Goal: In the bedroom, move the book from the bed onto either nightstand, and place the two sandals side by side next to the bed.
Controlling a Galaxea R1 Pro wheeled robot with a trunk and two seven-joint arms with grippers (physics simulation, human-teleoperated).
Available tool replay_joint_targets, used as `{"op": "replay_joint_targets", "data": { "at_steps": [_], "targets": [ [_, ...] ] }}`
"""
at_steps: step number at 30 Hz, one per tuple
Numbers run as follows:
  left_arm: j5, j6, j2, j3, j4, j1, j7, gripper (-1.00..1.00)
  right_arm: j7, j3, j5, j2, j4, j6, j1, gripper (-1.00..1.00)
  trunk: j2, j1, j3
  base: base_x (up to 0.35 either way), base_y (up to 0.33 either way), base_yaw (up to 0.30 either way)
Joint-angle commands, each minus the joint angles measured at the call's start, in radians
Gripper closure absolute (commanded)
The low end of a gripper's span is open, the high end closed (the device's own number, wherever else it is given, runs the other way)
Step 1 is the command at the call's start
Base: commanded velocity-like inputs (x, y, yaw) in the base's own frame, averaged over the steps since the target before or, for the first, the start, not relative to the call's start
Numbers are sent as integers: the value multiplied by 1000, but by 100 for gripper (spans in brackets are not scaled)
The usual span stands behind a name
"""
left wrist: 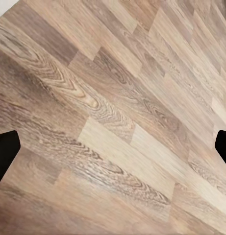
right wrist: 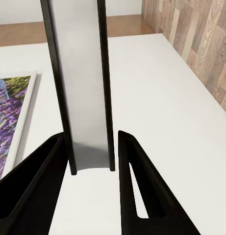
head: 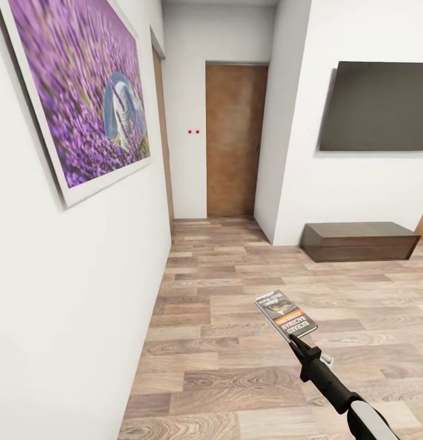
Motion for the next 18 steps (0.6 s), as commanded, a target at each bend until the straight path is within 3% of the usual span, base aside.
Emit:
{"op": "replay_joint_targets", "data": {
  "at_steps": [1, 18],
  "targets": [
    [9, -4, 1, -8, -1, 0, -1, -100, 0, 0, -13, -1, 0, 8, -1, 100, 0, 0, -1, 136, 0, 0],
    [9, -3, 5, -9, -1, 0, -3, -100, 0, 0, -13, -1, 0, 8, -1, 100, 0, 0, -1, 140, 0, 0]
  ]
}}
